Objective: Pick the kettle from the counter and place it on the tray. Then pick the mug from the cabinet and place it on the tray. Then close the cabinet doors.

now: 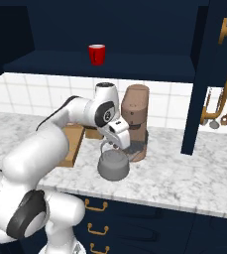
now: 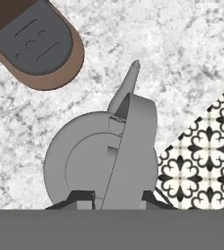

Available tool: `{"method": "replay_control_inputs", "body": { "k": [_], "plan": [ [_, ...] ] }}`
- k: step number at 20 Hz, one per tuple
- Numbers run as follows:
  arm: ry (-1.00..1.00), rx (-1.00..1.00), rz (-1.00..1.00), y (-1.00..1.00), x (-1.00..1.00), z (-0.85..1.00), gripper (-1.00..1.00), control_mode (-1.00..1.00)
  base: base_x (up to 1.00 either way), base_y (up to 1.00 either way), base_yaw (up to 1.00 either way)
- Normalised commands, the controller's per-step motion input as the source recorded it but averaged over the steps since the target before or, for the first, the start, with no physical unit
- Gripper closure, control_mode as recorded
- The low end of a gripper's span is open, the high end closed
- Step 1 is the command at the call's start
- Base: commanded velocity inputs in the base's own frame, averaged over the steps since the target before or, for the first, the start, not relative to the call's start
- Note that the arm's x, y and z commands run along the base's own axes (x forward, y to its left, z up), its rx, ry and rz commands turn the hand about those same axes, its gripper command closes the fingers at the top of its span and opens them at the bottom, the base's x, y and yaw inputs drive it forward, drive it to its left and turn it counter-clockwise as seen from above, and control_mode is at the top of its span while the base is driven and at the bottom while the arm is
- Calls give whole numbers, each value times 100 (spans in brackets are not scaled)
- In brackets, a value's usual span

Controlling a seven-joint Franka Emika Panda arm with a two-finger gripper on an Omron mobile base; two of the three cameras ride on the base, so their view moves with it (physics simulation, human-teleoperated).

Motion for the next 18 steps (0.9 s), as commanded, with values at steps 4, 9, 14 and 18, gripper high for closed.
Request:
{"method": "replay_control_inputs", "body": {
  "k": [4, 9, 14, 18],
  "plan": [
    [-7, 0, -5, 64, -37, 50, 100, -100, 0, 0, 0],
    [-7, 0, -1, 82, -26, 36, 100, -100, 0, 0, 0],
    [-29, 0, -7, 92, -4, 14, 100, -100, 0, 0, 0],
    [-36, 0, -17, 88, 3, 12, 100, -100, 0, 0, 0]
  ]
}}
